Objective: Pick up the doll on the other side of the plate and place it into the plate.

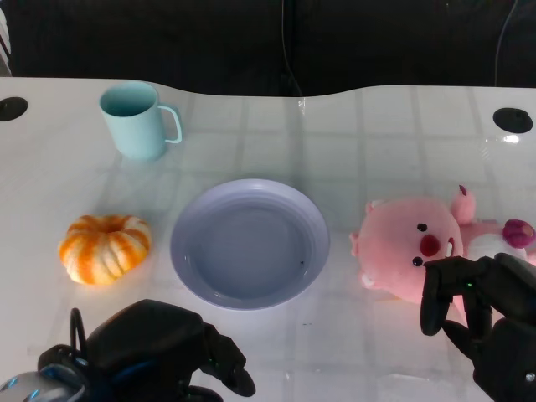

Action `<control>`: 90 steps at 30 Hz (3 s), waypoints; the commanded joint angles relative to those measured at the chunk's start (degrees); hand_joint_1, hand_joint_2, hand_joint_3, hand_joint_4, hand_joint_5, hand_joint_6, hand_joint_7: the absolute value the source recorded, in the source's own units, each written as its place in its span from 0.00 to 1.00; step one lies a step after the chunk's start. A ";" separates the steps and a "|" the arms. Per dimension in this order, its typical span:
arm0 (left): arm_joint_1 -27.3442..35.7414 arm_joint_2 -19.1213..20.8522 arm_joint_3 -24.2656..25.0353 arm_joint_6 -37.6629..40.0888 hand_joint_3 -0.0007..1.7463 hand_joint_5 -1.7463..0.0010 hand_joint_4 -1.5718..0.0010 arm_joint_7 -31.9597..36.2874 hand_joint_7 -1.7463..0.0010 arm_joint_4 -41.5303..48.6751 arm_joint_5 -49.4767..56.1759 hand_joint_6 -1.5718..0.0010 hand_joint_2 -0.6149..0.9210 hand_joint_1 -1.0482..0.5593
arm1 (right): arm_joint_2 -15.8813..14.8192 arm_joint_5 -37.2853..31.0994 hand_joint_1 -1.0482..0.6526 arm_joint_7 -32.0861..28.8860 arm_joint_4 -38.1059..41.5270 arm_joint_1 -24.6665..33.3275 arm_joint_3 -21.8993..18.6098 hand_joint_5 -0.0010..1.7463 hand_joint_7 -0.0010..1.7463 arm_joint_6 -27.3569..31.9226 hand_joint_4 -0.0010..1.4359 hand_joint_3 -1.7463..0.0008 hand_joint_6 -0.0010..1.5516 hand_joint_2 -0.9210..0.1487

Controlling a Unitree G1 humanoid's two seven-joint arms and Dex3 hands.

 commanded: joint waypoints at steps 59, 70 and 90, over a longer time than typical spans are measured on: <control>-0.07 0.90 0.33 -0.35 0.15 0.33 0.51 -0.35 1.00 0.35 -0.19 0.32 1.00 0.49 | -1.38 -11.24 0.34 -9.04 -0.27 -2.39 -2.42 0.23 0.00 4.31 0.03 0.97 0.17 0.00; -0.01 0.79 -0.10 0.03 0.15 0.33 0.51 -0.47 1.00 -0.36 0.31 0.33 1.00 0.50 | -3.04 -13.82 0.27 -0.49 -2.81 -5.37 -0.84 0.10 0.00 15.11 0.00 1.00 0.09 0.02; 0.60 0.72 0.01 -0.24 0.16 0.31 0.51 -0.03 0.99 -0.79 0.29 0.32 1.00 0.49 | -5.86 -17.59 0.23 7.40 9.54 -15.03 5.68 0.05 0.01 21.81 0.01 1.00 0.09 0.01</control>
